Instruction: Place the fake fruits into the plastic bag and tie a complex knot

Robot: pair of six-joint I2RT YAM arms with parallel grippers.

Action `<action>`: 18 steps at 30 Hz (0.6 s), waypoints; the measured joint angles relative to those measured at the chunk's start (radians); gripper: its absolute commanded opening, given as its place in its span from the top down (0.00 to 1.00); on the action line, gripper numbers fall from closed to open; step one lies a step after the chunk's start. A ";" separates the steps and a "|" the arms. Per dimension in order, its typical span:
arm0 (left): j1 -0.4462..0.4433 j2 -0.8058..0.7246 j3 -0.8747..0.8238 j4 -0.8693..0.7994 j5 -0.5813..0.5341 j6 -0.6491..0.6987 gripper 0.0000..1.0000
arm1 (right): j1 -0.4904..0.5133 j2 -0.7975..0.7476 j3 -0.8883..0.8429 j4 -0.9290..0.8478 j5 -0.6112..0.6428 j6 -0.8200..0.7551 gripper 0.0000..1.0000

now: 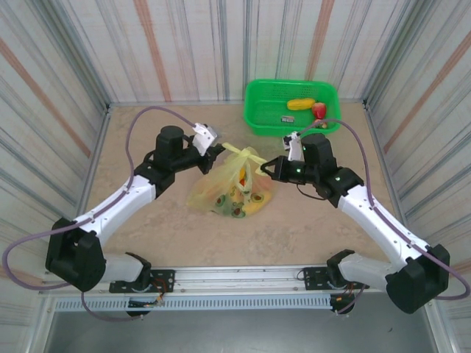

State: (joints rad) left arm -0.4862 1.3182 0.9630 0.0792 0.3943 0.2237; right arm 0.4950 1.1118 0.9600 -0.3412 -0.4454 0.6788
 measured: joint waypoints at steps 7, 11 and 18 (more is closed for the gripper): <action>0.000 0.001 -0.014 0.002 -0.135 -0.010 1.00 | 0.000 -0.044 -0.056 -0.006 0.024 -0.011 1.00; 0.011 0.001 -0.043 0.013 -0.172 -0.045 1.00 | -0.006 -0.078 -0.106 -0.007 0.047 -0.014 1.00; 0.060 -0.043 -0.063 0.022 -0.141 -0.139 1.00 | -0.077 -0.156 -0.089 -0.042 0.017 -0.037 1.00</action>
State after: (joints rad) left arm -0.4259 1.2751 0.9001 0.1013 0.2531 0.0849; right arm 0.4175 0.9562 0.8707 -0.3832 -0.4286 0.6418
